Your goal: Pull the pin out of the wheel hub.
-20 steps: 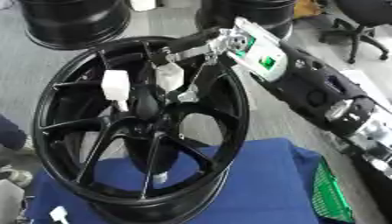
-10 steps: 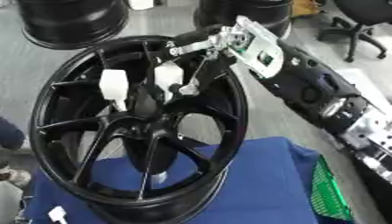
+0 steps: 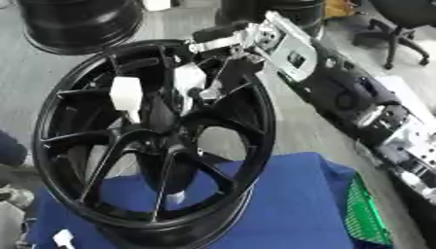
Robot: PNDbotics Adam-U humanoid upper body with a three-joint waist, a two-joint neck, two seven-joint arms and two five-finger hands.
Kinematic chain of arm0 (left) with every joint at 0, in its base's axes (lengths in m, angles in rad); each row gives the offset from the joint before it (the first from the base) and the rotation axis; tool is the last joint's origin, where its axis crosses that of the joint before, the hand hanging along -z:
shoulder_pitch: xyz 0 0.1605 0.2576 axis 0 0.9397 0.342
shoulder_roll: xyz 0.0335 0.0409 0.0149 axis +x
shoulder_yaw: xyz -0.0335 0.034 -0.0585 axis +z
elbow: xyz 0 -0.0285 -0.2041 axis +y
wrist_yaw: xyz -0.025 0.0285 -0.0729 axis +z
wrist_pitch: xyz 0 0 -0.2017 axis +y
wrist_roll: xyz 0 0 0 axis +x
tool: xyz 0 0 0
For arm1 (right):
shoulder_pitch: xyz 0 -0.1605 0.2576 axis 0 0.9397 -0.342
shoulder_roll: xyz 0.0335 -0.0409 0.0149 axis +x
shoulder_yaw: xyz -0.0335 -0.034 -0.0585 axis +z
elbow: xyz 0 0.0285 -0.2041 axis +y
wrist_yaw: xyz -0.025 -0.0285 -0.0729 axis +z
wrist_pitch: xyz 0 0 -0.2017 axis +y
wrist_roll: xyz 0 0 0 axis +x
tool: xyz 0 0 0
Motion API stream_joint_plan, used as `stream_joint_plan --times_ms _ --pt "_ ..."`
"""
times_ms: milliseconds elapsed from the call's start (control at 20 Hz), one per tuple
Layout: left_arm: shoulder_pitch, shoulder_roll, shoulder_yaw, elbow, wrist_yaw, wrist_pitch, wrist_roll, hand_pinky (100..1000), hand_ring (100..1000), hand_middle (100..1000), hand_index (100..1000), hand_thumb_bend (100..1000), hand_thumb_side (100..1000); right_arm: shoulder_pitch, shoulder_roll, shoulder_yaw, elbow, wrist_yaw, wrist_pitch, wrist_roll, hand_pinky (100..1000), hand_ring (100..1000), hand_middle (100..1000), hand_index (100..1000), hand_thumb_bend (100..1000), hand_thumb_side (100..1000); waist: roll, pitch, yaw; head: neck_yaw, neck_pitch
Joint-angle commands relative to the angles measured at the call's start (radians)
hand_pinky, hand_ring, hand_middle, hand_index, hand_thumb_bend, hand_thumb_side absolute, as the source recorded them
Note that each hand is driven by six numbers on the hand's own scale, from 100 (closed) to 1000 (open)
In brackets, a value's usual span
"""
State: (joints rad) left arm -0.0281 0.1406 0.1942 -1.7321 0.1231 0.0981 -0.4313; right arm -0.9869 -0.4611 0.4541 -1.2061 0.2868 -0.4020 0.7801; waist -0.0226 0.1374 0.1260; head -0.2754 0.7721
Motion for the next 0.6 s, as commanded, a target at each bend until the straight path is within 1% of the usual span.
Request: stream_joint_plan --times_ms 50,200,350,500,600 --pt "-0.011 0.014 0.001 -0.015 0.000 0.001 -0.003 758 779 651 735 369 725 -0.041 -0.020 -0.030 -0.026 -0.013 -0.089 0.062 823 731 376 750 100 249 0.000 -0.013 0.000 -0.004 -0.002" --pt "-0.009 0.017 0.002 -0.015 -0.002 0.003 -0.002 758 779 651 735 368 725 -0.073 -0.040 -0.052 -0.037 -0.017 -0.078 0.049 832 736 379 752 100 253 -0.006 -0.016 -0.004 0.001 -0.002" --pt "-0.007 0.022 0.004 -0.015 -0.004 0.005 -0.001 758 780 651 735 369 725 -0.110 -0.083 -0.088 -0.049 -0.018 -0.058 0.035 840 738 381 755 100 251 -0.014 -0.020 -0.012 0.010 -0.002" --pt "-0.005 0.026 0.011 -0.015 -0.007 0.007 0.006 758 780 651 736 369 725 -0.122 -0.169 -0.148 -0.070 -0.042 -0.034 -0.022 842 734 378 754 100 232 -0.024 -0.025 -0.026 0.023 -0.002" --pt "-0.003 0.029 0.016 -0.014 -0.010 0.008 0.011 758 780 651 736 370 725 -0.096 -0.247 -0.204 -0.095 -0.065 -0.018 -0.088 840 730 377 755 100 213 -0.029 -0.027 -0.036 0.031 -0.002"
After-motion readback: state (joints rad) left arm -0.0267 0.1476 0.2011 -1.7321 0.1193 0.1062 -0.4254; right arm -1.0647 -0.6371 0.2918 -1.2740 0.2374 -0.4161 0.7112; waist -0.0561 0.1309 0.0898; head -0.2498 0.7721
